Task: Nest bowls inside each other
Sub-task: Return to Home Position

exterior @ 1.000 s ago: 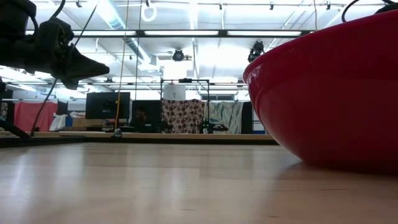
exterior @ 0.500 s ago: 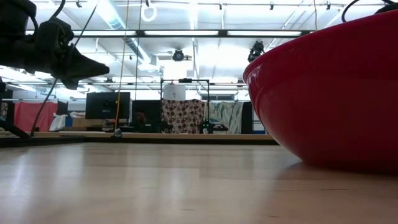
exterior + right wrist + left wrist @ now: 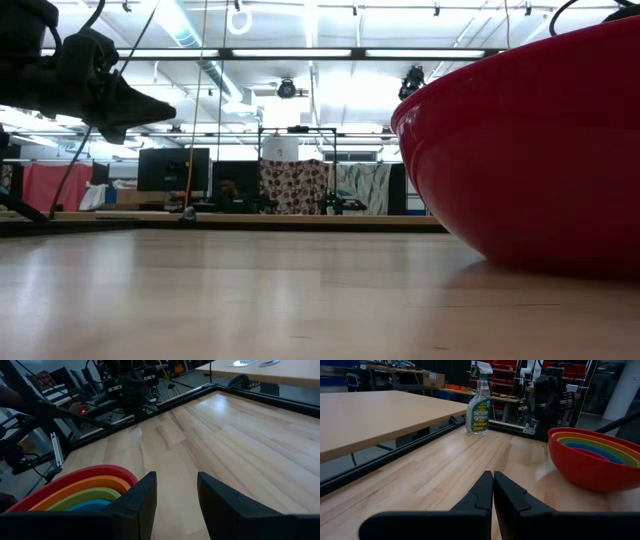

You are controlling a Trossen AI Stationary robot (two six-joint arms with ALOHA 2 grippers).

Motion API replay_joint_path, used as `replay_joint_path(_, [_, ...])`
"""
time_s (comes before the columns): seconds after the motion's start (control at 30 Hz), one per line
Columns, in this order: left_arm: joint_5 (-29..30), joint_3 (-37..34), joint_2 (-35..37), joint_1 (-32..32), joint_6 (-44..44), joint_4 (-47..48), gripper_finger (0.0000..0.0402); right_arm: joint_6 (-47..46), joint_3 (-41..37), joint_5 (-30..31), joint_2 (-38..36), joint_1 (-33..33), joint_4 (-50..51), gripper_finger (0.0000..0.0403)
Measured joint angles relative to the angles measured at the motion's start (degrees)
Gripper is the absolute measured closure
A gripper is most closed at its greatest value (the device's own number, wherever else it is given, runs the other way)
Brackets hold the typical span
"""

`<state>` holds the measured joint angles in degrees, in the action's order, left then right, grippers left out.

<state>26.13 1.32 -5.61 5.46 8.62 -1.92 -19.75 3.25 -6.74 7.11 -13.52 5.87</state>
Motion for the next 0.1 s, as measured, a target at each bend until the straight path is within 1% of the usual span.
replay_joint_path(0.1, [0.0,0.0,0.0,0.0,0.0,0.0,0.0383,0.0,0.0,0.0,0.0,0.0,0.0,0.0254])
